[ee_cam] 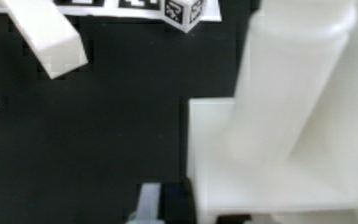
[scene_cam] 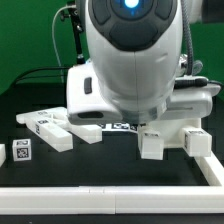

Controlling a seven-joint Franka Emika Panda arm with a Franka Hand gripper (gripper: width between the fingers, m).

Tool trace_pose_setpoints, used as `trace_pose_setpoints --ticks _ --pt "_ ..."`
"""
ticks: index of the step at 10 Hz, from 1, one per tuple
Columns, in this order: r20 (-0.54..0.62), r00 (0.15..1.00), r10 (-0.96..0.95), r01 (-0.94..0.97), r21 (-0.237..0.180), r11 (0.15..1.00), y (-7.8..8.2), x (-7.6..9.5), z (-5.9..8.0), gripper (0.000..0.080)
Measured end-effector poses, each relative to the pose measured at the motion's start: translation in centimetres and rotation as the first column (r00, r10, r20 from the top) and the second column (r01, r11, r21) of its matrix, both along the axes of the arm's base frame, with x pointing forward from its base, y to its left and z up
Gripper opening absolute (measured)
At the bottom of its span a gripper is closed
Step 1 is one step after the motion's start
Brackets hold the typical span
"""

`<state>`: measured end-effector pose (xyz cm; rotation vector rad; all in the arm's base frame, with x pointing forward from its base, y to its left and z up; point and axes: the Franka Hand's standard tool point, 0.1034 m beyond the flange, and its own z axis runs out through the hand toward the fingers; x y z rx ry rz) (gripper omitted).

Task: Assemble chair

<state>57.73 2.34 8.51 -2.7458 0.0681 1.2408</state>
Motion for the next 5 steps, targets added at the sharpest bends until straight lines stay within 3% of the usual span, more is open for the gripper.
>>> trace_pose_setpoints --ticks 1,2,5 --pt "-0.031 1.000 -0.008 0.008 -0.004 1.000 -0.1 -0.7 0.1 0.0029" --pt "-0.068 0.998 -0.009 0.008 -0.008 1.000 -0.5 -0.7 -0.9 0.0029" --pt "0.004 1.000 0.021 -0.021 -0.010 1.000 0.7 0.1 -2.5 0.0029"
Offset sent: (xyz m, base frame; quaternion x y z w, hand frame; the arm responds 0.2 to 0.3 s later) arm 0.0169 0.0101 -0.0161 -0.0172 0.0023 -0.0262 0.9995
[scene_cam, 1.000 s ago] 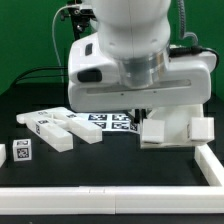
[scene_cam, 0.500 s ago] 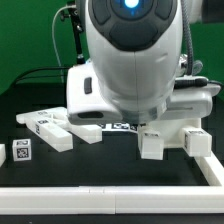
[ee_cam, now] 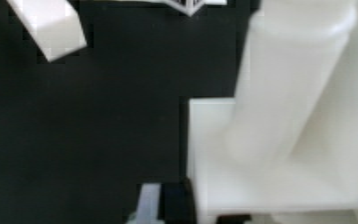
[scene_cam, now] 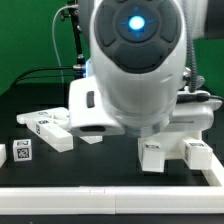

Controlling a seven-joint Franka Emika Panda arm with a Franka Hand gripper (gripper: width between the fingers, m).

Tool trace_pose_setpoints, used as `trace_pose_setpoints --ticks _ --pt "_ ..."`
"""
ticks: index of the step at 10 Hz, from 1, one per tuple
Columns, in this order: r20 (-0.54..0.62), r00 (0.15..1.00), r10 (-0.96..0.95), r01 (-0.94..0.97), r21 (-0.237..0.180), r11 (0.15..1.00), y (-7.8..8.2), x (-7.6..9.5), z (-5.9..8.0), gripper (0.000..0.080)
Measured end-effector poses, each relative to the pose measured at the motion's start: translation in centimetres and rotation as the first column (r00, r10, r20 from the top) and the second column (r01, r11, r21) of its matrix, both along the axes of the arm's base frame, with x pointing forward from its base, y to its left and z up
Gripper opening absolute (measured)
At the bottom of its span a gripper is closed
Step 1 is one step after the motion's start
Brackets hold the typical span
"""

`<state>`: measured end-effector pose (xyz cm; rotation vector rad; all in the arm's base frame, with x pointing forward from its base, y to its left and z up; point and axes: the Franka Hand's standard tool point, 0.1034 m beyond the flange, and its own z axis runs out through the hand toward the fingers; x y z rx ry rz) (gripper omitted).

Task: Assemble chair

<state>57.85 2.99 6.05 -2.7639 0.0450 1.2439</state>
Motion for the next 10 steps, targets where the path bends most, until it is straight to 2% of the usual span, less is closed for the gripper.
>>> trace_pose_setpoints --ticks 2,4,8,9,10 --pt "-0.004 1.000 -0.001 0.001 -0.010 1.000 0.4 -0.7 -1.2 0.0029" --pt "-0.003 1.000 -0.004 0.004 -0.016 1.000 0.4 -0.7 -2.2 0.0029" --pt "0.002 1.000 0.003 -0.003 -0.006 1.000 0.3 -0.7 -2.5 0.0029" --pt "0.011 1.000 0.002 -0.002 -0.007 1.000 0.3 -0.5 -2.6 0.0115" --pt "0.048 0.999 -0.002 0.002 -0.010 1.000 0.2 0.1 -2.7 0.0252"
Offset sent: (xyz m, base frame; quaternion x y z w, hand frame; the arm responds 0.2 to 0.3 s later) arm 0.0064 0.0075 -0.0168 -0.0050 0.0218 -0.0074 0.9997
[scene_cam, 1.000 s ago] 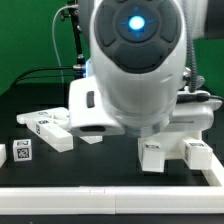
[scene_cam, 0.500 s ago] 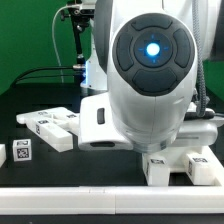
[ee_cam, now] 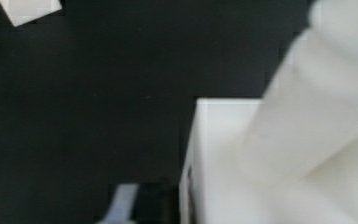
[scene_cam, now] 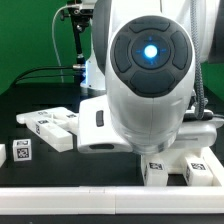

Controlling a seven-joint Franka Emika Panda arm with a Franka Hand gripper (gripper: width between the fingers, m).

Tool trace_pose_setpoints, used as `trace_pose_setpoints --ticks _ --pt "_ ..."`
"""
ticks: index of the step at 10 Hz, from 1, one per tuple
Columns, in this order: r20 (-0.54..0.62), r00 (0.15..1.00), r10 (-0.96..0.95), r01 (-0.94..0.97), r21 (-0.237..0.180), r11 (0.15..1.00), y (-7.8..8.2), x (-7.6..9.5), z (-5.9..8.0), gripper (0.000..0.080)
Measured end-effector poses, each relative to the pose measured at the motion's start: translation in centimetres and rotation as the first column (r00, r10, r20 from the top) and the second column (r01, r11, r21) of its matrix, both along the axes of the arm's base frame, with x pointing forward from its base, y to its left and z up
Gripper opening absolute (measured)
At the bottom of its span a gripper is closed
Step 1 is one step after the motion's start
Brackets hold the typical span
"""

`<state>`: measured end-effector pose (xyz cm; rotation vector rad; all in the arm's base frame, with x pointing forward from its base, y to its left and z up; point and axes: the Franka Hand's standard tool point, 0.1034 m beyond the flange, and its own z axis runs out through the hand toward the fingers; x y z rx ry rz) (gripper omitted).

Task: Assemble chair

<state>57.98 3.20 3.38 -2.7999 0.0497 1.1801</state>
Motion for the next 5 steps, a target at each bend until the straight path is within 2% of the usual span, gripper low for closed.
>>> trace_pose_setpoints --ticks 1,2,3,4,5 --pt "-0.014 1.000 -0.003 0.003 0.002 1.000 -0.3 -0.1 0.4 0.0252" --pt "0.007 1.000 -0.005 0.005 0.003 1.000 -0.4 0.7 0.7 0.0435" --pt "0.080 0.997 -0.006 0.006 0.001 1.000 -0.4 2.3 1.5 0.0568" --pt "0.183 0.983 -0.007 0.007 0.002 1.000 -0.5 4.2 2.5 0.0568" --pt "0.278 0.960 -0.017 0.017 0.004 1.000 -1.1 4.6 4.0 0.0632"
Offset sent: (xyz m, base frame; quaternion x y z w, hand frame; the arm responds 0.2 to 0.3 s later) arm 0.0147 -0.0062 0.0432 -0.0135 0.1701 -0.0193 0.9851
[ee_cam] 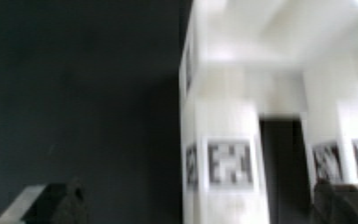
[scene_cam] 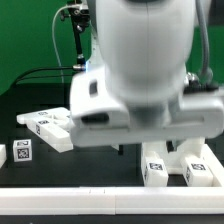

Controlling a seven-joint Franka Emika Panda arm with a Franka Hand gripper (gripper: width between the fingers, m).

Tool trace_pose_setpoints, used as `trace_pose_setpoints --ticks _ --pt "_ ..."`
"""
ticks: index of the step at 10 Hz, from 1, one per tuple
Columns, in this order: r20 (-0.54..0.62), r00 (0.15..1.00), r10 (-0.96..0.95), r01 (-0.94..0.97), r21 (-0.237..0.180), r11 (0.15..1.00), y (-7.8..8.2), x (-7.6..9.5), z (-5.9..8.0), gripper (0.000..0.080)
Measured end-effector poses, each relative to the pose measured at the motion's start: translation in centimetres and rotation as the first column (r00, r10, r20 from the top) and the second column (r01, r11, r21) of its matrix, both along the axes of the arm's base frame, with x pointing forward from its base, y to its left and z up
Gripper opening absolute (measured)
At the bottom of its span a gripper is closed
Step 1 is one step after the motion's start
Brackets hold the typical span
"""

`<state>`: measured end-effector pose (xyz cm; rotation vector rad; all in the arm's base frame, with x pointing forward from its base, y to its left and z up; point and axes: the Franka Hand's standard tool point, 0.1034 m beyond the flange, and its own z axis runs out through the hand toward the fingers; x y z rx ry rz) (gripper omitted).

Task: Assemble chair

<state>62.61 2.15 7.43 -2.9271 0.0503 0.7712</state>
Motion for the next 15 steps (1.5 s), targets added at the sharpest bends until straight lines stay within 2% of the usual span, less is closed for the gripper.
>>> trace_pose_setpoints --ticks 1,2,3,4,5,6,7,8,10,12,14,15 --pt "0.016 1.000 -0.014 0.014 0.004 1.000 -0.8 -1.5 1.3 0.0646" --pt "0.098 0.995 -0.018 0.018 0.001 1.000 -1.4 -1.0 1.8 0.0646" --pt "0.197 0.980 -0.005 0.004 0.003 1.000 -2.1 -0.8 3.0 0.0649" --pt "0.300 0.954 0.001 -0.001 -0.001 1.000 -3.1 -2.3 4.8 0.0649" --pt "0.381 0.925 0.008 -0.004 -0.011 1.000 -4.2 -4.2 5.5 0.0649" --pt "0.459 0.888 0.000 0.018 -0.035 0.999 -4.6 -5.5 4.7 0.0649" --pt "0.491 0.871 -0.021 0.047 -0.042 0.998 -4.5 -5.9 5.0 0.0649" --pt "0.540 0.842 -0.011 0.046 -0.052 0.998 -4.7 -5.4 5.2 0.0649" --pt "0.535 0.844 -0.011 0.046 -0.053 0.998 -4.7 -5.7 4.9 0.0649" --pt "0.528 0.836 0.148 -0.137 -0.060 0.989 -5.9 -6.6 4.3 0.0649" --pt "0.515 0.794 0.324 -0.344 -0.060 0.937 -7.8 -9.3 2.9 0.0649" --pt "0.513 0.785 0.347 -0.367 -0.065 0.928 -8.3 -10.5 2.2 0.0649"
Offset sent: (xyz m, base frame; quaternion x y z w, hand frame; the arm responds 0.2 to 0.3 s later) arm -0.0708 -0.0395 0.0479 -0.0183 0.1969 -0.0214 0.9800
